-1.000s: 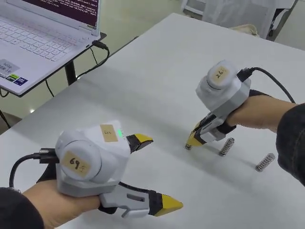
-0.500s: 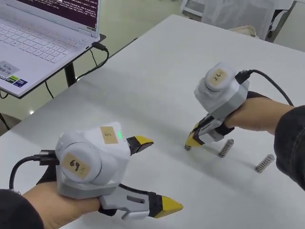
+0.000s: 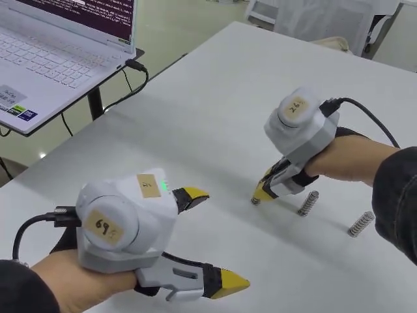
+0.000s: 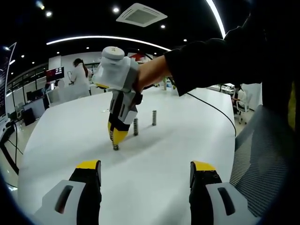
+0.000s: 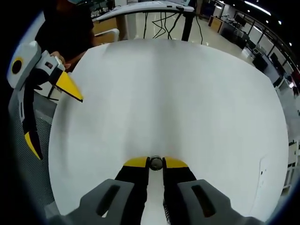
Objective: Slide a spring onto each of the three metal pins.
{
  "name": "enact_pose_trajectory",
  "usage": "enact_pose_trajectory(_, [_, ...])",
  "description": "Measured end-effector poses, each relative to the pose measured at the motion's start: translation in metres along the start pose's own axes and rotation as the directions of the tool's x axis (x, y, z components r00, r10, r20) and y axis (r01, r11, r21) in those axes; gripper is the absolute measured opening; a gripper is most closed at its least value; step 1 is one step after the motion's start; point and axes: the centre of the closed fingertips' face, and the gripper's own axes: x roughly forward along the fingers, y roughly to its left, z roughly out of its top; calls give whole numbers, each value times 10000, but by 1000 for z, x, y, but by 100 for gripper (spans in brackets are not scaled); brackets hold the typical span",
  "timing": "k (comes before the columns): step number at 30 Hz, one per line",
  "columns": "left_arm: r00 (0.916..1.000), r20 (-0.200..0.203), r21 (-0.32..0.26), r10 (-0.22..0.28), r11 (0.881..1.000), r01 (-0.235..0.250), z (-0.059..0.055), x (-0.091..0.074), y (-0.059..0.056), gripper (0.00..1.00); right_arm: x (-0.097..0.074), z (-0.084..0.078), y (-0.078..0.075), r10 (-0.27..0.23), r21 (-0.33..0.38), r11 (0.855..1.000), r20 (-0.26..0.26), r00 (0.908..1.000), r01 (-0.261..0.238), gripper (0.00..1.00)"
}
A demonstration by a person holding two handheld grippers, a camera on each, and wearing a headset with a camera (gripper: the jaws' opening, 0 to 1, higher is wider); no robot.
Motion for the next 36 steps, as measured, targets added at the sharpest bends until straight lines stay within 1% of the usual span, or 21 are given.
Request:
enact_pose_trajectory(7, [10000, -7, 2, 2, 10000, -2, 0, 0, 0, 75, -1, -1, -1, -18, 13, 10000, 93, 10000, 18, 16])
enact_pose_trajectory(10, [10000, -33, 10, -13, 10000, 13, -1, 1, 0, 75, -3, -1, -1, -24, 49, 10000, 234, 9997, 23, 21])
enact_pose_trajectory(12, [10000, -60, 27, -34, 10000, 34, -1, 1, -1, 75, -5, -1, -2, -59, 82, 10000, 306, 9995, 56, 27])
enact_pose_trajectory(17, [9999, -100, 56, -48, 10000, 49, -2, 2, -1, 75, -11, -1, -1, -119, 123, 9999, 447, 9989, 114, 35])
enact_pose_trajectory(20, [10000, -93, 20, -23, 10000, 24, -2, 1, 1, 75, -14, 1, -2, -246, 166, 9996, 647, 9976, 236, 46])
enact_pose_trajectory(24, [9999, -108, -21, -26, 10000, 26, -2, 2, 1, 75, -18, 0, -4, -484, 144, 9988, 736, 9961, 475, 53])
enact_pose_trajectory(28, [9999, -133, -51, -14, 10000, 13, -2, 2, 2, 75, -22, 2, -5, -576, 444, 9976, 1091, 9924, 530, 62])
enact_pose_trajectory(31, [9999, -147, -42, -20, 10000, 20, -2, 2, 1, 75, -25, 1, -7, -746, 485, 9964, 1201, 9900, 692, 67])
enact_pose_trajectory(33, [9998, -179, -37, -45, 10000, 44, -3, 2, 1, 75, -29, 2, -9, -836, 663, 9950, 1448, 9859, 746, 73])
enact_pose_trajectory(35, [9998, -205, -24, -57, 10000, 57, -3, 3, 1, 75, -31, 1, -10, -915, 726, 9941, 1553, 9836, 810, 77])
enact_pose_trajectory(36, [9997, -218, -29, -73, 10000, 72, -3, 3, 0, 75, -33, 2, -13, -1118, 785, 9919, 1727, 9786, 994, 81])
